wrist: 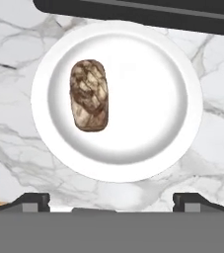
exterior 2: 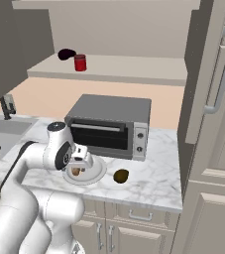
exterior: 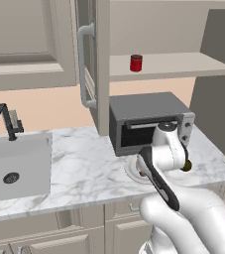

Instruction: Pick the avocado and bread from the counter and place them on the plate. Then pick the jam from the cabinet and place it next to the plate. Lastly close the cabinet door.

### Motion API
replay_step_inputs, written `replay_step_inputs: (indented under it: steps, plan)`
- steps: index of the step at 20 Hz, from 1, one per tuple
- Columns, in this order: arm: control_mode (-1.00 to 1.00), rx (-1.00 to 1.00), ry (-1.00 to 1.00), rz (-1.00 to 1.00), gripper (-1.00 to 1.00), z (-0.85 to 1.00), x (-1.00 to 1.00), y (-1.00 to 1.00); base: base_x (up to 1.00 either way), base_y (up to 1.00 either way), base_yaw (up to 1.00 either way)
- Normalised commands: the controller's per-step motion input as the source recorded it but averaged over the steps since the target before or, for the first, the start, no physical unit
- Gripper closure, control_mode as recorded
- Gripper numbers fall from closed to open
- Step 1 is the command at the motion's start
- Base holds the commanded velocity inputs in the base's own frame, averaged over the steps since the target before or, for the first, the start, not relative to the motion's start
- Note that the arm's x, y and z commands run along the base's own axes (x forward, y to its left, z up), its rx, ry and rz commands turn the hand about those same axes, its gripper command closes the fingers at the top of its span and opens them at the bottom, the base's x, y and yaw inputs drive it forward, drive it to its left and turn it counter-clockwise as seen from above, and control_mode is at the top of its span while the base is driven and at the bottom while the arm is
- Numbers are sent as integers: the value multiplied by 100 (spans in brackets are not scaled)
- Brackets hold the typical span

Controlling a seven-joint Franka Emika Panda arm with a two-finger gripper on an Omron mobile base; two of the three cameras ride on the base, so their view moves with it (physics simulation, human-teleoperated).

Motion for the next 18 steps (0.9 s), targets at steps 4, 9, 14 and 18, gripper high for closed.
replay_step_inputs:
  steps: [4, 9, 14, 18]
  plan:
    - [-100, 4, -3, -1, -100, 4, -3, -41, 0, 0, 0]
    - [-100, 4, -1, -2, -100, 4, 0, -44, 0, 0, 0]
    - [-100, 2, 0, 0, -100, 0, 0, -40, 0, 0, 0]
    - [-100, 1, 0, 0, -100, 0, 0, -37, 0, 0, 0]
